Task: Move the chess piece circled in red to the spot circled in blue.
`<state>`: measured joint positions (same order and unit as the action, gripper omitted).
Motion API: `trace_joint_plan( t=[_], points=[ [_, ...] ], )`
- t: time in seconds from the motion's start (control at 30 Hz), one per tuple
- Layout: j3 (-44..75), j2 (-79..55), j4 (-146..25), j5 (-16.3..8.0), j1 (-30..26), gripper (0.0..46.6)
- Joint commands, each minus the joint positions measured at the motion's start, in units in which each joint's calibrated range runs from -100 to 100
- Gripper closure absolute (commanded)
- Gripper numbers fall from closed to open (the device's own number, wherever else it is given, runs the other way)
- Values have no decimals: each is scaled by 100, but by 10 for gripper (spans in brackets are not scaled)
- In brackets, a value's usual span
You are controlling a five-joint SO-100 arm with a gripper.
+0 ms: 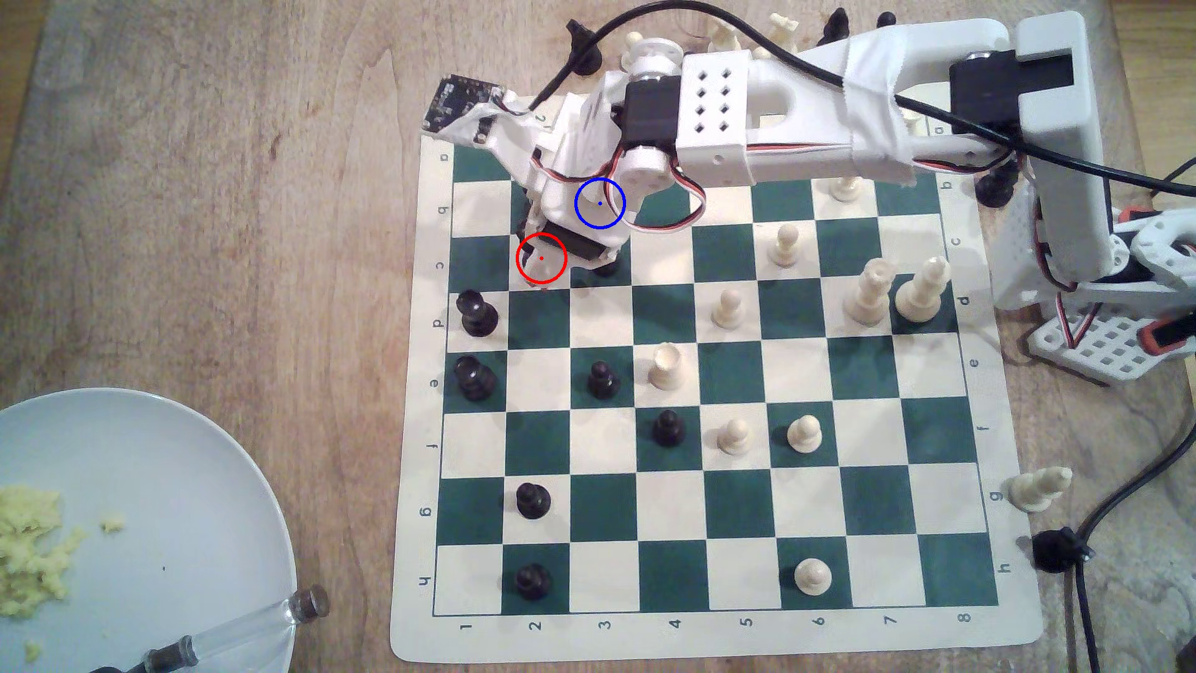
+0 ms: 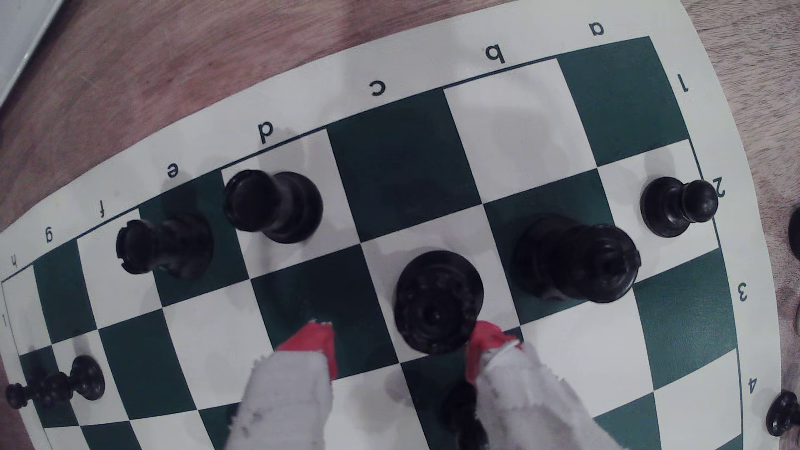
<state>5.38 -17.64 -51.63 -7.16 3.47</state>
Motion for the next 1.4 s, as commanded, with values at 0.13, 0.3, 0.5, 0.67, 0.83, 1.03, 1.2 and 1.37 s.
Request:
trace_joint_plan(
  t=[0.13, 0.3, 0.5, 0.67, 0.83, 1.03, 1.2, 1.37],
  points=[
    [79, 117, 118, 29, 111, 300],
    [79, 151, 176, 63, 150, 301],
    [115, 210, 315, 73, 174, 304],
    [133, 227, 364, 88, 166, 311],
    [133, 295, 413, 78, 166, 313],
    [124, 346, 413, 83, 158, 323],
    [97, 363, 413, 83, 150, 341],
    [124, 397, 413, 83, 158, 342]
  ],
)
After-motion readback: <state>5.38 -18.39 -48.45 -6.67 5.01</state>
